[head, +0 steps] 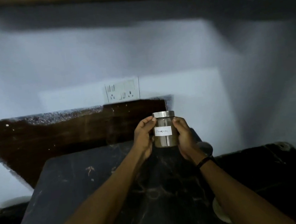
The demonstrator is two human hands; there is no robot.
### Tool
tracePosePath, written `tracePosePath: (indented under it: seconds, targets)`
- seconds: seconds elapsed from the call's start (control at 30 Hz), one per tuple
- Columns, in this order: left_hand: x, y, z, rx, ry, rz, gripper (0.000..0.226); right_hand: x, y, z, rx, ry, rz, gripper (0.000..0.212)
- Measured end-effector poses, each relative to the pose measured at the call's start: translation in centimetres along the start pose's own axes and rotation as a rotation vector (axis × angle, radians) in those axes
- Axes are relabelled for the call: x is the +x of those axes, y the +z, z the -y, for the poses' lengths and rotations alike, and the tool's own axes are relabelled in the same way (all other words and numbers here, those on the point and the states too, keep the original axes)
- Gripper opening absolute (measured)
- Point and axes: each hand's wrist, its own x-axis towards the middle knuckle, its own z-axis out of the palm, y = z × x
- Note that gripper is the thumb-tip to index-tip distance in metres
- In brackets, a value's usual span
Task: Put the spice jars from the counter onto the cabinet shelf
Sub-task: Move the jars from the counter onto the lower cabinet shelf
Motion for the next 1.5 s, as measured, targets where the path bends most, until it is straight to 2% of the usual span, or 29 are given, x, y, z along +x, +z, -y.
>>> tracePosePath:
  seconds: [0.1,0.2,0.33,0.5,0.6,0.7,0.77,0.9,1.0,1.13,1.3,1.4,1.5]
  targets:
    - [1.2,2.2,-5.8,-0.030,0.128,0.076,0.019,1.8,1.9,6.1,0.056,-0.130,0.038,0.013]
    - [1.5,4.6,-12.2,-0.026,0.278,0.141,0.026,2.8,3.9,12.3,0.064,-0.268,0.094,0.015]
    - [0.9,7.1,-19.4,0.053,0.446,0.171,0.016,3.3,6.2,19.3,0.013,-0.419,0.114,0.032]
    - [0.0,9.6,-26.0,0.087,0.628,0.201,0.019,3.6,8.7,25.9,0.023,-0.564,0.117,0.028]
    - [-0.3,11.4,-29.2,0.089,0.738,0.159,0.023,4.3,10.0,29.0,0.059,-0.637,0.079,0.021]
    - [-0.4,13.3,-31.7,0.134,0.840,0.118,0.023,5.3,11.1,31.8,0.077,-0.682,-0.036,0.019]
    - [-0.1,14.4,-33.2,0.156,0.854,0.105,0.024,6.1,11.8,33.8,0.078,-0.726,-0.103,0.019]
    - [1.7,15.7,-35.6,0.130,0.801,0.147,0.010,8.0,12.6,36.5,0.050,-0.804,-0.208,0.020]
    - [3.2,16.7,-37.2,0.134,0.781,0.154,0.011,9.8,12.5,38.0,0.003,-0.792,-0.220,0.019]
    - [5.8,18.1,-38.0,0.182,0.786,0.032,0.009,12.3,11.8,38.8,-0.142,-0.757,-0.207,0.015]
    - [9.1,19.7,-38.3,0.263,0.779,-0.089,0.013,15.5,11.0,40.1,-0.398,-0.707,-0.208,0.027]
    - [10.6,20.3,-38.2,0.407,0.801,-0.160,0.017,17.6,11.1,40.7,-0.540,-0.667,-0.193,0.024]
    - [11.9,20.5,-37.8,0.559,0.803,-0.200,0.009,19.6,11.0,40.4,-0.694,-0.629,-0.204,0.023]
